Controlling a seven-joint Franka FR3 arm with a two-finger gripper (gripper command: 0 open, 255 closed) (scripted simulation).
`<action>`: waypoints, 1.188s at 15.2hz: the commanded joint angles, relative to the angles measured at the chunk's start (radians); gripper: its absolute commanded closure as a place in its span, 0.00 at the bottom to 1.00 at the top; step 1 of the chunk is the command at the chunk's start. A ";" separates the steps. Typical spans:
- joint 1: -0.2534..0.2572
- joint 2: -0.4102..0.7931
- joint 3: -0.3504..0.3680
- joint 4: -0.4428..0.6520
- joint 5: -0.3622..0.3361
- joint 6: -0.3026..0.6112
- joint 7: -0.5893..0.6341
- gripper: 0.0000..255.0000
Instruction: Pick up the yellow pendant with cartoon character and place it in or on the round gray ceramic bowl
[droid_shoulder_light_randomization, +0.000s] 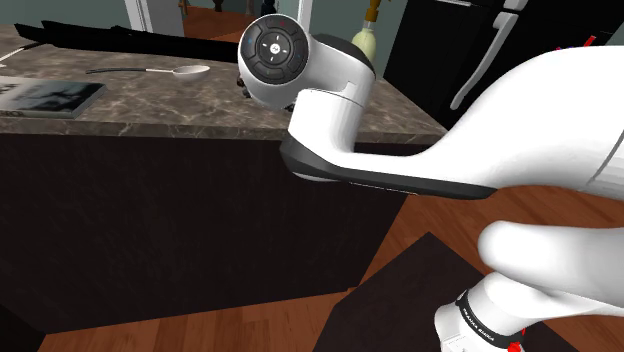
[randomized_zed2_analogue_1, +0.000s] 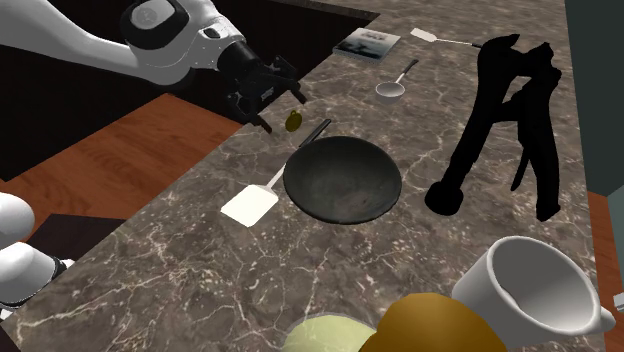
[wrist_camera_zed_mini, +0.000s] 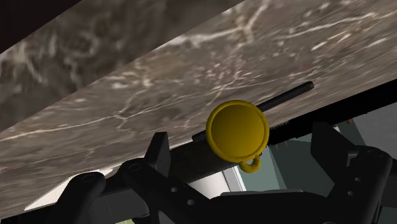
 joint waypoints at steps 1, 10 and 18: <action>-0.046 0.002 0.028 0.002 -0.005 0.028 0.003 0.00; -0.046 0.001 0.028 0.002 -0.004 0.028 0.003 1.00; -0.045 0.001 0.028 0.001 -0.004 0.028 0.003 1.00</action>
